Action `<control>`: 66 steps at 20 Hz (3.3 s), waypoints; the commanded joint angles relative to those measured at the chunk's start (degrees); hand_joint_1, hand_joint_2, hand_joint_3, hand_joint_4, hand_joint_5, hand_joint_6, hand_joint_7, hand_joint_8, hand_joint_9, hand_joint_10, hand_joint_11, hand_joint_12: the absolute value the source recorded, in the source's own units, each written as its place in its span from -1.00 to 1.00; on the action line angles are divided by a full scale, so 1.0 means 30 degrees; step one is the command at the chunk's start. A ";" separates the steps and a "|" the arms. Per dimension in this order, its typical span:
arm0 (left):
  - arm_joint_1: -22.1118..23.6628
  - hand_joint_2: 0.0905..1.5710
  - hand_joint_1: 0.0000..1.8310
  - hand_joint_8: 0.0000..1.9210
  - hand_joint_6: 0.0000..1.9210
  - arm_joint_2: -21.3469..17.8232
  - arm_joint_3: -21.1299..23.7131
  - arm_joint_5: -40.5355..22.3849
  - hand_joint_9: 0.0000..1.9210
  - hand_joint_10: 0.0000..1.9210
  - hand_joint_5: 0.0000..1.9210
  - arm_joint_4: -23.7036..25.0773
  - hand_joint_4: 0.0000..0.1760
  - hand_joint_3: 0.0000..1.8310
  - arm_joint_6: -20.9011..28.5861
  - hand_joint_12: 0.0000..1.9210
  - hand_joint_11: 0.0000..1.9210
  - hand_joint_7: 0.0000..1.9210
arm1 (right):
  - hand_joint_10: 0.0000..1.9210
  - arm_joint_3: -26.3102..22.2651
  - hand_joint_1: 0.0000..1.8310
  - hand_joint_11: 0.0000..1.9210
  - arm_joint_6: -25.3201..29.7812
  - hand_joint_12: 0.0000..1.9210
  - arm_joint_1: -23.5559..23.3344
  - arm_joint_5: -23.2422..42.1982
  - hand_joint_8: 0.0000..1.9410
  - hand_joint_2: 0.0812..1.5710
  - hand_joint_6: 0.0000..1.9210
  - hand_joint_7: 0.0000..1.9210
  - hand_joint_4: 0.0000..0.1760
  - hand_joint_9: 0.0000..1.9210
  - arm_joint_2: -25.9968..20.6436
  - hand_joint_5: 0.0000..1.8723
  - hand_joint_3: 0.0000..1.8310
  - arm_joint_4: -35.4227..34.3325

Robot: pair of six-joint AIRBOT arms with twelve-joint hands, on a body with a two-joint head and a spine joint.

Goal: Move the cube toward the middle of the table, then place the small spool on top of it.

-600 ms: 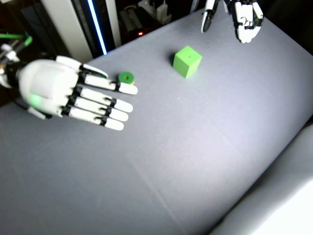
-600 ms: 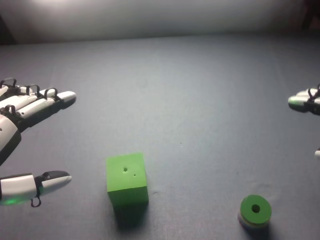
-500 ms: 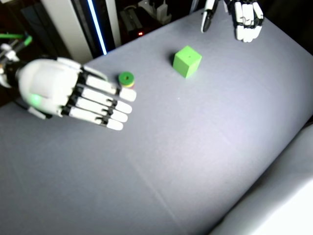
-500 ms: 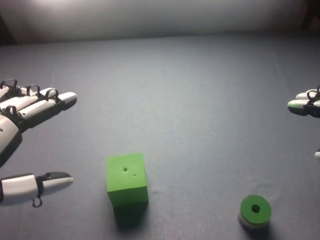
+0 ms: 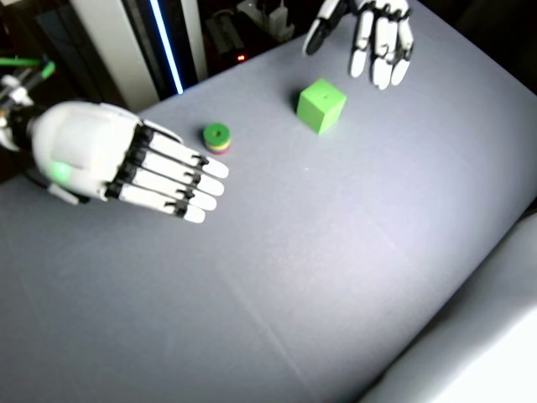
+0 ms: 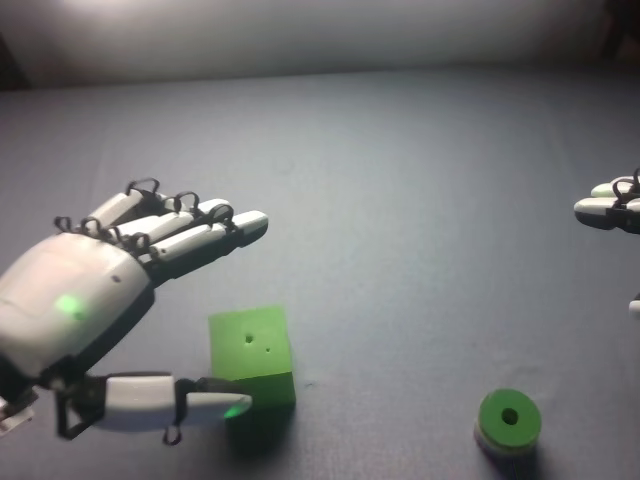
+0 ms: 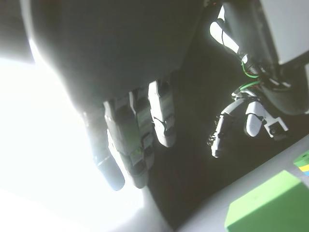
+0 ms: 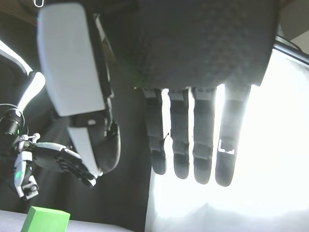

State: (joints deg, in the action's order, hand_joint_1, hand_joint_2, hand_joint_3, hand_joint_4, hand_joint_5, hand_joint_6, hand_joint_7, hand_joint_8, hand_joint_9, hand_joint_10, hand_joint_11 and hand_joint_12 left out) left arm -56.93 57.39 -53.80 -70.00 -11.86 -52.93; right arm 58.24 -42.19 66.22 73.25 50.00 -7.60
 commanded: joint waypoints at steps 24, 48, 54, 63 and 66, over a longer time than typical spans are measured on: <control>0.5473 0.35 0.38 0.08 -0.27 0.2573 -0.4074 0.2948 0.02 -0.02 0.07 0.1282 -1.00 -1.00 0.0560 0.59 -0.22 0.11 | -0.99 0.0438 -0.17 -0.88 0.0113 -0.05 -0.0322 0.2330 -1.00 0.61 -1.00 -0.48 -1.00 -0.51 0.0244 -0.44 -1.00 -0.0209; 0.7528 0.10 0.03 -0.99 -0.98 0.3028 -0.5149 0.4579 -0.80 -0.99 -0.80 0.3208 0.47 -1.00 0.1727 -0.05 -1.00 -0.83 | -1.00 0.0521 -0.05 -0.89 0.0606 -0.26 -0.1793 0.2393 -1.00 0.65 -1.00 -0.59 -1.00 -0.58 0.0261 -0.63 -1.00 0.2209; 0.3410 0.19 -0.15 -1.00 -0.99 -0.1189 -0.1396 -0.0894 -0.76 -1.00 -0.78 0.2881 0.49 -0.99 0.1550 -0.23 -0.96 -0.82 | -1.00 0.0041 -0.07 -0.71 0.1296 -0.21 -0.2979 0.0993 -1.00 0.46 -1.00 -0.50 -1.00 -0.44 -0.0352 -0.62 -1.00 0.5706; -0.0761 0.17 -0.06 -1.00 -1.00 -0.3353 0.0735 -0.4389 -0.66 -1.00 -0.78 0.1344 -0.38 -1.00 0.1525 -0.19 -0.81 -0.75 | -0.99 0.0910 0.12 -0.61 0.3721 0.04 -0.6077 -0.5902 -1.00 0.19 -1.00 -0.58 -0.37 -0.29 0.1010 -0.67 -1.00 1.2400; -0.1120 0.17 -0.05 -1.00 -1.00 -0.3343 0.0831 -0.4638 -0.69 -1.00 -0.78 0.0967 -0.22 -1.00 0.1529 -0.21 -0.85 -0.78 | -1.00 0.1323 0.16 -0.70 0.4487 0.02 -0.6531 -0.7141 -1.00 0.16 -0.99 -0.61 -0.49 -0.36 0.1749 -0.67 -1.00 1.3811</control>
State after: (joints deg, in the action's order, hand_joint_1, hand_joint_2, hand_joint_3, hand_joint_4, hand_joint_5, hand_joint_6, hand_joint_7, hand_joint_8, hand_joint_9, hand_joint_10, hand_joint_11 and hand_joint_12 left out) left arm -60.64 47.70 -51.40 -76.03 -9.19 -48.29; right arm 62.19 -29.17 47.22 47.11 55.29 35.88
